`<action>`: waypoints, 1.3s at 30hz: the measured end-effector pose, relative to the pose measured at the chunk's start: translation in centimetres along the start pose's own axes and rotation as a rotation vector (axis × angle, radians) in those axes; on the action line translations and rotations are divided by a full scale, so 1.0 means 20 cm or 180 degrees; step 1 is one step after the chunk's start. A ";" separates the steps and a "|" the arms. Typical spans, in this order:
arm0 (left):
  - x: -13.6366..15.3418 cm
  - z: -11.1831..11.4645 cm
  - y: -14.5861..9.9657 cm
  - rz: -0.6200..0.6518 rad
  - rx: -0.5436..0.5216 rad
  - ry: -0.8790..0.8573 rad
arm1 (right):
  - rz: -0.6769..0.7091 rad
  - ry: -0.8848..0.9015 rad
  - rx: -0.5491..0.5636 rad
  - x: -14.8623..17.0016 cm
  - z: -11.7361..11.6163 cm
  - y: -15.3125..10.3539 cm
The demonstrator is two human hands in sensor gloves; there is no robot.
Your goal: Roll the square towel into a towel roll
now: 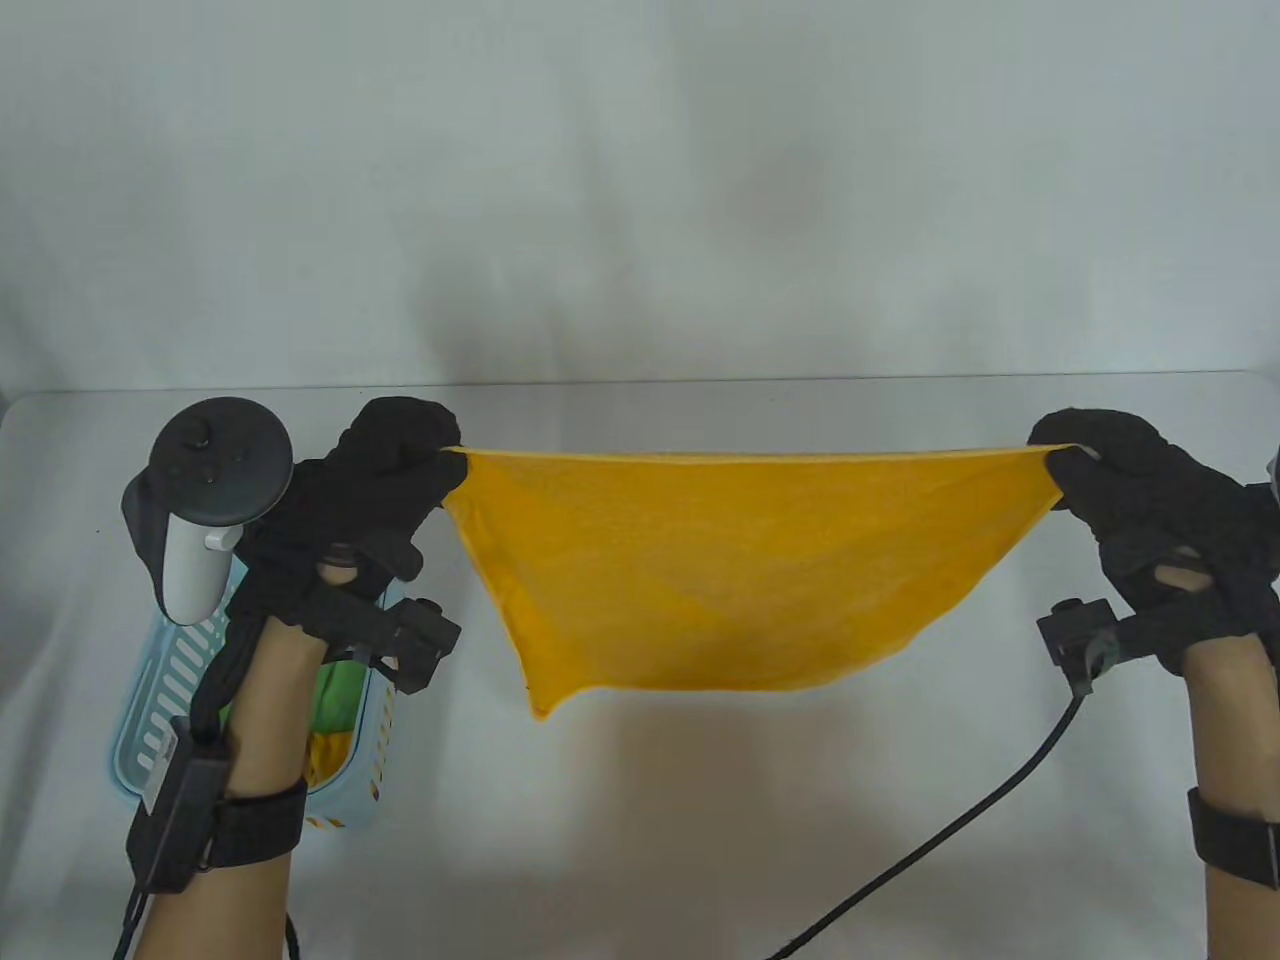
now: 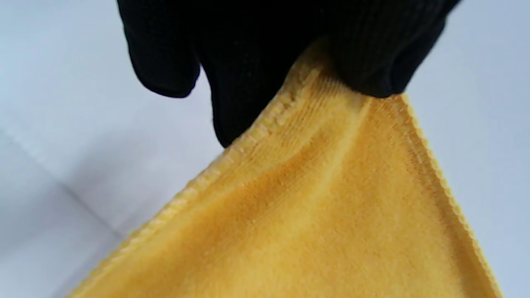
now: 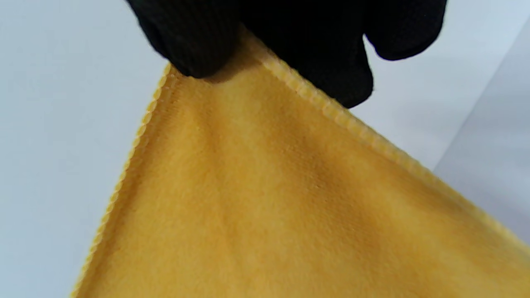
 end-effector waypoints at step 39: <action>0.39 0.44 0.17 -0.0806 0.0509 0.0558 | -0.0955 -0.0202 0.0357 0.61 -0.19 0.30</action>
Point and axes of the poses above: the tracker on the back of each hand, its own x axis roughly to the little-finger side, its own y axis roughly from the wrist to the fingertips, z = x × y, the point moved 4 cm from there along y, roughly from the wrist to the fingertips, and after that the axes turned 4 degrees about y, right-handed, at the moved point
